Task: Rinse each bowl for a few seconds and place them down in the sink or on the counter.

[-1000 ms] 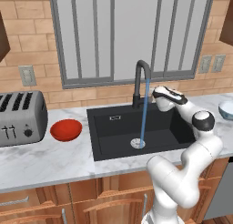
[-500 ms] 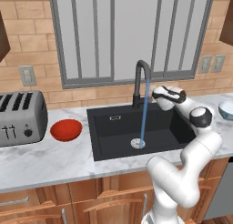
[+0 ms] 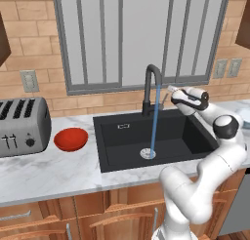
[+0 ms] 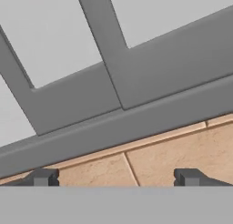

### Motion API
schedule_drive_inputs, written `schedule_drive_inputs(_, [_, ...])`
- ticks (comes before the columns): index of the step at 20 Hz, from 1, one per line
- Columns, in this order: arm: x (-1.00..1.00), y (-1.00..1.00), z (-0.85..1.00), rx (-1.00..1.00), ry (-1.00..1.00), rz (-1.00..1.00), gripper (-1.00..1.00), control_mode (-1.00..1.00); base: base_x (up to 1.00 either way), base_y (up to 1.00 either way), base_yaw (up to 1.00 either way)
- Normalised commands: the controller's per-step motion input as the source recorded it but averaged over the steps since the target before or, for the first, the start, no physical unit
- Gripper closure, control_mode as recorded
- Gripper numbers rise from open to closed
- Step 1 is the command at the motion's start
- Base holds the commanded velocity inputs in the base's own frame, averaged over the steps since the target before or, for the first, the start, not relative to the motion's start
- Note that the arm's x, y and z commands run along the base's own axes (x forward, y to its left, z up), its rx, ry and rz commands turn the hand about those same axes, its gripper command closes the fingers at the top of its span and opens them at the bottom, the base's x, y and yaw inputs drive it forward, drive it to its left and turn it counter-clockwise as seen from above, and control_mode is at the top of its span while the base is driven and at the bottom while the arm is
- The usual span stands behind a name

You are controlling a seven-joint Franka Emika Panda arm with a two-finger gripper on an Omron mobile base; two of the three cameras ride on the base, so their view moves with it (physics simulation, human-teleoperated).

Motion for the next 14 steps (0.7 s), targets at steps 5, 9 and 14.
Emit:
schedule_drive_inputs(5, [-0.47, -0.16, 0.55, 0.01, 0.05, 0.00, -1.00, -1.00, 0.00, 0.00, 0.00])
schedule_drive_inputs(9, [-0.58, -0.07, 0.71, -0.01, 0.13, 0.00, -1.00, -1.00, 0.00, 0.00, 0.00])
schedule_drive_inputs(14, [-0.60, -0.11, 0.60, -0.02, 0.18, 0.00, -1.00, -1.00, 0.00, 0.00, 0.00])
